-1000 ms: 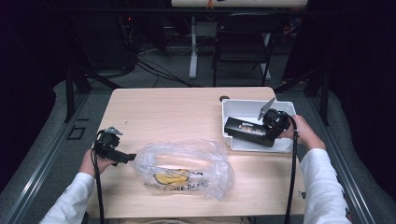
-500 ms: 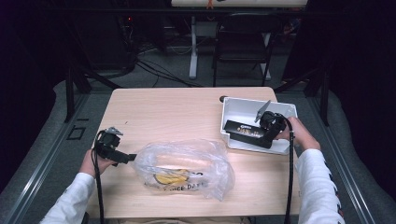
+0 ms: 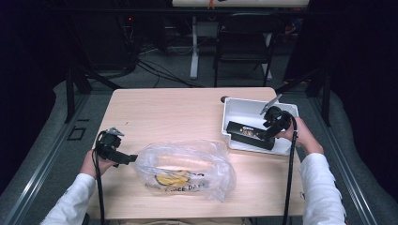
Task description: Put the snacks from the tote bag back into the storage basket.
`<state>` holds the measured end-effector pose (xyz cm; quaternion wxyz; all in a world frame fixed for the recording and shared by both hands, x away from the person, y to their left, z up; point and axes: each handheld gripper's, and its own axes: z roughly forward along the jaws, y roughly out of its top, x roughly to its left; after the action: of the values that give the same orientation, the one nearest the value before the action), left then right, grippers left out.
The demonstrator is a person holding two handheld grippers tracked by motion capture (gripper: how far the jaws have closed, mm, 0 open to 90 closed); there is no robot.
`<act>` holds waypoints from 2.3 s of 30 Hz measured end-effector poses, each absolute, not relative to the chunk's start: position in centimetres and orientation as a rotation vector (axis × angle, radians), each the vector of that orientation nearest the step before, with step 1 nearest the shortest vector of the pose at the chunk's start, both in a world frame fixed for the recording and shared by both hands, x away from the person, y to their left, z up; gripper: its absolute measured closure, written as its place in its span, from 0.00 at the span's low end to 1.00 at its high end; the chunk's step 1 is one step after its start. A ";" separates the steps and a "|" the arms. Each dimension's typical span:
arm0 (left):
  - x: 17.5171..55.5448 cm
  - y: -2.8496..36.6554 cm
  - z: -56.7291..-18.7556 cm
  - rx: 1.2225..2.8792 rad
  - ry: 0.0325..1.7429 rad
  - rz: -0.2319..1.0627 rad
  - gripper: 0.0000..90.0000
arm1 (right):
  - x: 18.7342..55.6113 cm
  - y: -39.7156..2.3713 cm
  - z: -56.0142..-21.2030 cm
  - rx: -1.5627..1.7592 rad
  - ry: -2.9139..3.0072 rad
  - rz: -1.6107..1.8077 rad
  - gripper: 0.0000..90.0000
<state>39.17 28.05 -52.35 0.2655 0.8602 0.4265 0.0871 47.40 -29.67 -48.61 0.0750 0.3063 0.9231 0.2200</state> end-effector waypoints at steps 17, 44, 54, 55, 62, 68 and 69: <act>39.1 28.3 -52.1 2.308 1.154 0.243 0.00 | 49.0 -23.4 -47.4 1.110 2.582 0.672 0.99; 39.3 28.5 -52.3 2.313 1.154 0.233 0.00 | 52.3 -20.7 -51.7 1.284 2.501 0.610 1.00; 39.3 28.5 -52.3 2.316 1.153 0.234 0.00 | 51.7 -20.7 -51.4 1.255 2.532 0.589 1.00; 39.3 28.5 -52.3 2.315 1.154 0.237 0.00 | 51.6 -20.7 -51.5 1.253 2.524 0.608 1.00; 39.3 28.4 -52.2 2.316 1.152 0.236 0.00 | 51.7 -20.4 -51.8 1.264 2.542 0.586 1.00; 39.3 28.6 -52.2 2.313 1.157 0.239 0.00 | 51.6 -20.1 -52.5 1.279 2.539 0.567 1.00; 39.3 28.6 -52.2 2.312 1.158 0.237 0.00 | 51.6 -20.1 -52.5 1.279 2.539 0.567 1.00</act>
<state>39.28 28.60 -52.24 0.2690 0.8575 0.4296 0.0881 51.65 -20.11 -52.53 0.1208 0.4380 0.8694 0.1943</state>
